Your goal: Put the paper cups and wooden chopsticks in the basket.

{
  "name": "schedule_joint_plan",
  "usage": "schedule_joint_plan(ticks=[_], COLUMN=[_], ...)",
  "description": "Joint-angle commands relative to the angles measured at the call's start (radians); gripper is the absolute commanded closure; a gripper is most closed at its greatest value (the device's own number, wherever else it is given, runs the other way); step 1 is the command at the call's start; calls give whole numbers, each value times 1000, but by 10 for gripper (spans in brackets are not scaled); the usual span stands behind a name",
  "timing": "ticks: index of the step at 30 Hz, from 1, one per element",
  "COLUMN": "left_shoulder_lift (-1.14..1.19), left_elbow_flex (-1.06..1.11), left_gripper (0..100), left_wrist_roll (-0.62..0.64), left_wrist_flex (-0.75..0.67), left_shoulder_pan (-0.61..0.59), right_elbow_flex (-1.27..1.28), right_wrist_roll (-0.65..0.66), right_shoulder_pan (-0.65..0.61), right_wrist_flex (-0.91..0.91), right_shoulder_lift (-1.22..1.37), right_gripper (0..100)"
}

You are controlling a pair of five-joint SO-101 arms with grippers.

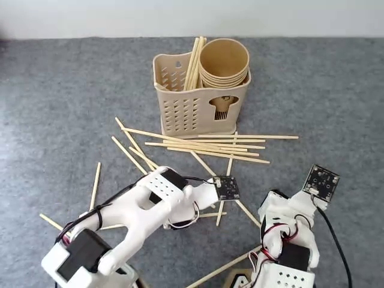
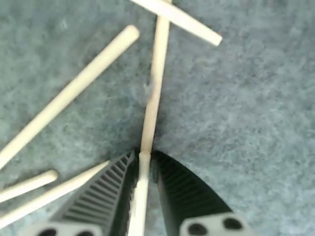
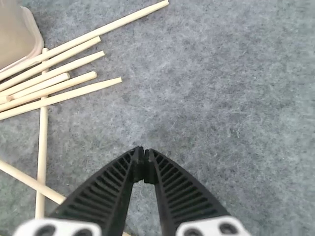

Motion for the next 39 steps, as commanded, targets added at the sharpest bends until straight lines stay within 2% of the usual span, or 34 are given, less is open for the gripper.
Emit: schedule_joint_plan(ticks=[1, 6, 16, 24, 32, 39], left_shoulder_lift=[-6, -92, -545, -674, -713, -712], left_elbow_flex=[-1, -16, -16, -48, -418, -682], left_gripper=[988, 988, 988, 988, 988, 988], left_wrist_roll=[-6, -6, -48, -43, 52, 176], left_wrist_flex=[23, 84, 250, 267, 385, 334], left_shoulder_pan=[-63, -109, -222, -272, -265, -264], right_elbow_flex=[11, 12, 12, 14, 14, 14], right_wrist_roll=[-11, -11, -11, -12, -12, -12], right_shoulder_pan=[8, 8, 7, 7, 7, 7], right_wrist_flex=[-25, -25, -22, -21, -21, -21], right_shoulder_lift=[-15, -15, -15, -15, -15, -15], right_gripper=[990, 990, 990, 990, 990, 990])
